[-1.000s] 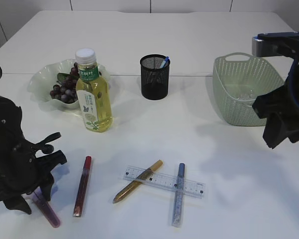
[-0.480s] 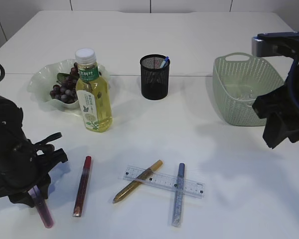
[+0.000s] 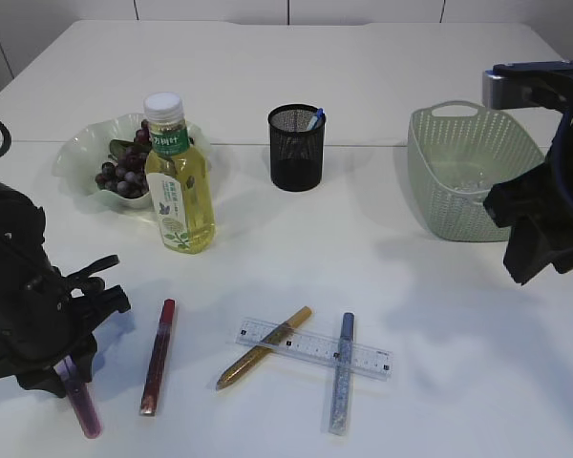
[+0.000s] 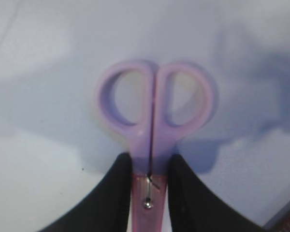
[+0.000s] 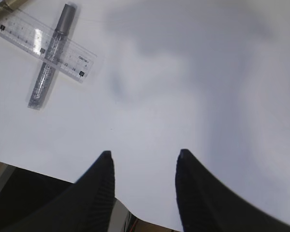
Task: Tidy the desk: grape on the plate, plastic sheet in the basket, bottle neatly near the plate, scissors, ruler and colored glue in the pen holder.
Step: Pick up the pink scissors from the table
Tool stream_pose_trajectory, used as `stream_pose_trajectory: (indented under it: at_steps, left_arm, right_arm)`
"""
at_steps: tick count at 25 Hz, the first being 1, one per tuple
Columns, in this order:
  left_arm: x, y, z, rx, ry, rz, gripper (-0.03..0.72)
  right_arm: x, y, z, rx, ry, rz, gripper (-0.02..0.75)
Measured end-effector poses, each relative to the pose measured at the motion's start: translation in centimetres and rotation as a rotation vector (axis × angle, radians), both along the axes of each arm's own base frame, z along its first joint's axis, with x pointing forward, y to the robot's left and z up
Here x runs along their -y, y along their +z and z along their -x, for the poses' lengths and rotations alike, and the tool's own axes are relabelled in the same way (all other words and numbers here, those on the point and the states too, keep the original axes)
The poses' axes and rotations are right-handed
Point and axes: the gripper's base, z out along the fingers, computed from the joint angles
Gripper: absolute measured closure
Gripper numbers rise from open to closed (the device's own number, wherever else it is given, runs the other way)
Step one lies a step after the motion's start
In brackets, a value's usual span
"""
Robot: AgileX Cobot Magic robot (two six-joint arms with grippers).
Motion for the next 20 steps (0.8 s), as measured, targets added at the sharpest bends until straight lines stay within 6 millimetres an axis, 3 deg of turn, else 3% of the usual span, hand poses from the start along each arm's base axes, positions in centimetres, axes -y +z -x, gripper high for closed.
stream_pose_trajectory:
  at_steps: [20]
  left_arm:
    - [0.0,1.6,0.2,0.065,-0.065,0.027,0.524]
  right_arm:
    - [0.0,0.0,0.0,0.002,0.002,0.000,0.394]
